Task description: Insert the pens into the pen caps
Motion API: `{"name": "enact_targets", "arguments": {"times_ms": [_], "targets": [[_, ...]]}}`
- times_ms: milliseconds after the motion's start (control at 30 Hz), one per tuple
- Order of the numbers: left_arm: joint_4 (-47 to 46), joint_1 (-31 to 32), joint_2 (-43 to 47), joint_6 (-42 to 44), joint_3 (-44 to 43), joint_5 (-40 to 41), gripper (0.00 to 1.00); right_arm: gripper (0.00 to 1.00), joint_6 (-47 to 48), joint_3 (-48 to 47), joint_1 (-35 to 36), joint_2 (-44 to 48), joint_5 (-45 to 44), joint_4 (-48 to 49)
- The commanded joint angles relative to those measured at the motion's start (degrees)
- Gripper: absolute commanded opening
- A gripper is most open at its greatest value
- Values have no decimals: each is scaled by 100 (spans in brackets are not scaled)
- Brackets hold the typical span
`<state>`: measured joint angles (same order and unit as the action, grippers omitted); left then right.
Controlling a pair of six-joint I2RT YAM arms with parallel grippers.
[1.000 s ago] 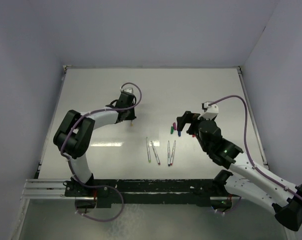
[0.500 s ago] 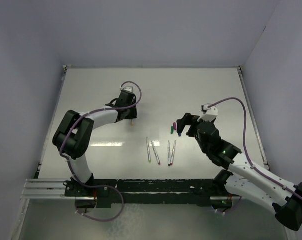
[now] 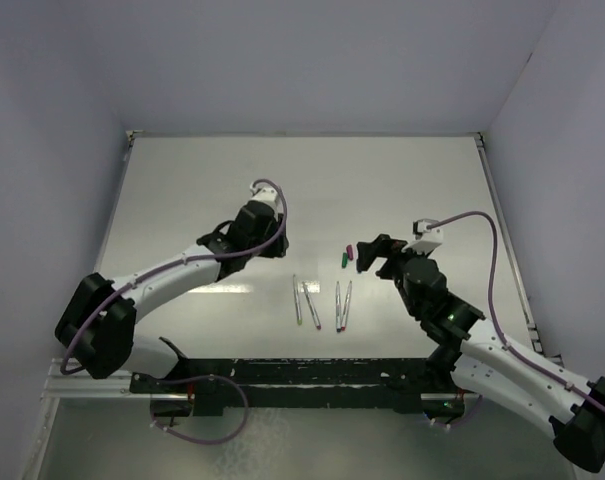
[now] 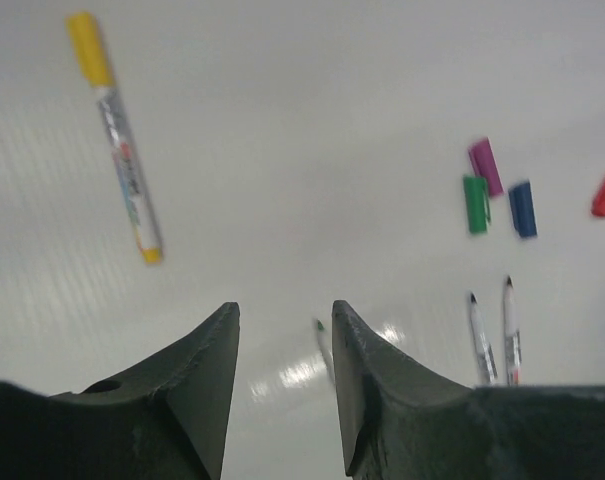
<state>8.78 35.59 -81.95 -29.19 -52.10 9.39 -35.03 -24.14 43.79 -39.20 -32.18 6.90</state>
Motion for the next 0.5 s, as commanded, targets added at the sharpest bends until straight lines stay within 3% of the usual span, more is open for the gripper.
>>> {"name": "enact_targets", "arguments": {"times_ms": [0, 167, 333, 467], "targets": [[348, 810, 321, -301, 533, 131, 44, 100, 232, -14, -84, 9, -238, 648], [597, 1733, 376, -845, 794, 396, 45, 99, 180, 8, -384, -23, -104, 719], [927, 2460, 84, -1259, 561, 844, 46, 85, 9, 51, -751, -41, 292, 679], [1050, 2779, -283, -1496, 379, 1104, 47, 83, -46, 3, -813, -32, 384, 551]]}}
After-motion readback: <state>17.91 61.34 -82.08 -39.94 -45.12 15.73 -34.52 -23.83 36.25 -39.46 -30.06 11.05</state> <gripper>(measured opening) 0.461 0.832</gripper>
